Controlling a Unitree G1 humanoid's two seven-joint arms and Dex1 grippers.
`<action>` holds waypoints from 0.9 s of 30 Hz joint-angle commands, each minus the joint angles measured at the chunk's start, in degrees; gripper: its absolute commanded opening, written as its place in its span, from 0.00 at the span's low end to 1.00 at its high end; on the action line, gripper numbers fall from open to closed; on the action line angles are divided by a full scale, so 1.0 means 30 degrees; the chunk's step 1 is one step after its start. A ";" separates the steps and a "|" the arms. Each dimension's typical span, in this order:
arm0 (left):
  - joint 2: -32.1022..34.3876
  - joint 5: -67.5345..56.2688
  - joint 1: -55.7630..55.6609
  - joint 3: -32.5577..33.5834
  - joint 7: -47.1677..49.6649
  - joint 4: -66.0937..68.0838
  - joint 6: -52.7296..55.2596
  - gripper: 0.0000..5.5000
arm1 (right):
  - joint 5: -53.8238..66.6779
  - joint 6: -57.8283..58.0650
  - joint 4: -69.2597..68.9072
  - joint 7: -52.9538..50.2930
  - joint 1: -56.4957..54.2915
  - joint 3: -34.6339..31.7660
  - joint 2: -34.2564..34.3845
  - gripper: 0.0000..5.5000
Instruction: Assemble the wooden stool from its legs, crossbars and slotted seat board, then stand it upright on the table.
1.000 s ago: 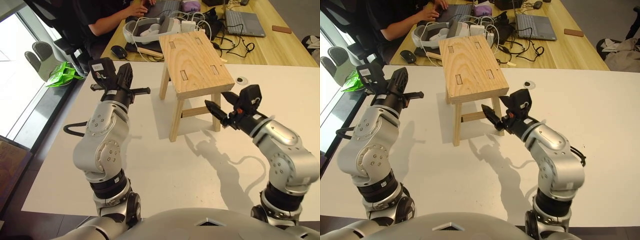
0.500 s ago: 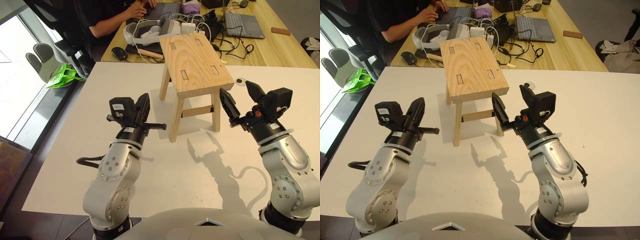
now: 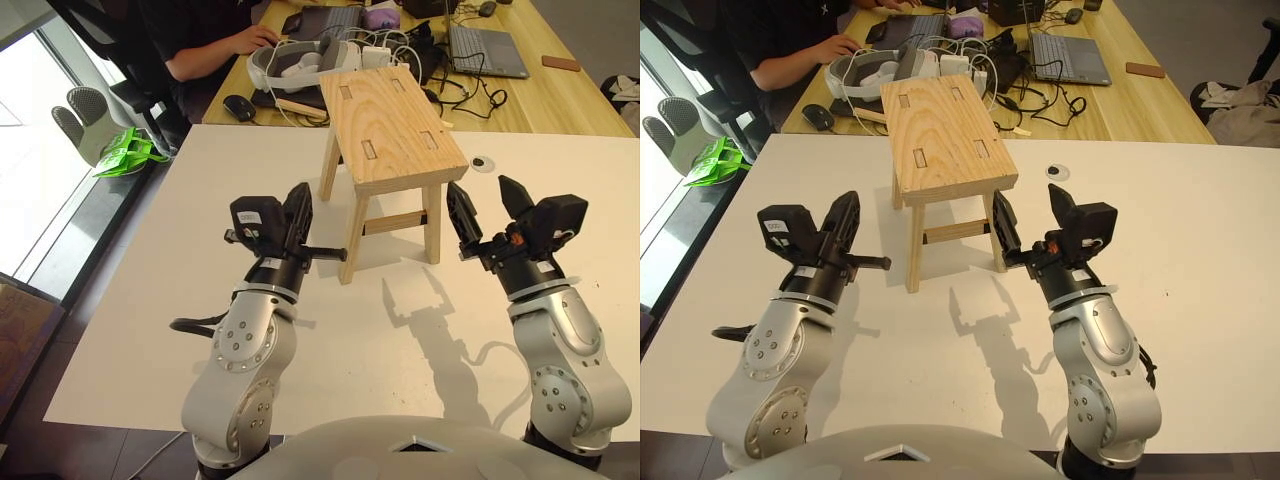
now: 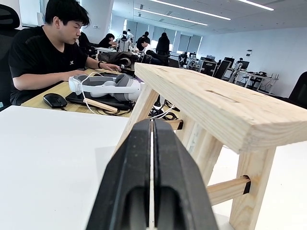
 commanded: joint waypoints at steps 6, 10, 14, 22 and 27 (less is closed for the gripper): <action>0.0177 0.0105 -0.0283 0.0229 -0.0329 -0.0275 0.0255 0.01 | -0.0475 -0.1147 -0.0217 -0.0754 0.0868 0.1034 -0.0438 0.77; 0.0733 0.0690 0.0208 -0.0245 -0.0578 -0.0180 -0.0335 0.01 | -0.0424 -0.1366 -0.0064 -0.0981 0.0939 0.1065 -0.0502 0.77; 0.0810 0.1126 0.0570 -0.0757 -0.0554 -0.0207 -0.0674 0.01 | -0.0344 -0.1404 -0.0003 -0.1049 0.0908 0.1167 -0.0633 0.77; 0.0556 0.1453 0.1137 -0.1012 -0.0597 -0.0209 -0.1800 0.01 | -0.0378 -0.1805 0.0158 -0.0990 0.1329 0.1183 -0.0970 0.77; 0.0330 0.1824 0.2071 -0.1508 -0.0265 -0.0107 -0.2344 0.01 | -0.0491 -0.2183 0.0353 -0.1096 0.1629 0.1325 -0.1095 0.77</action>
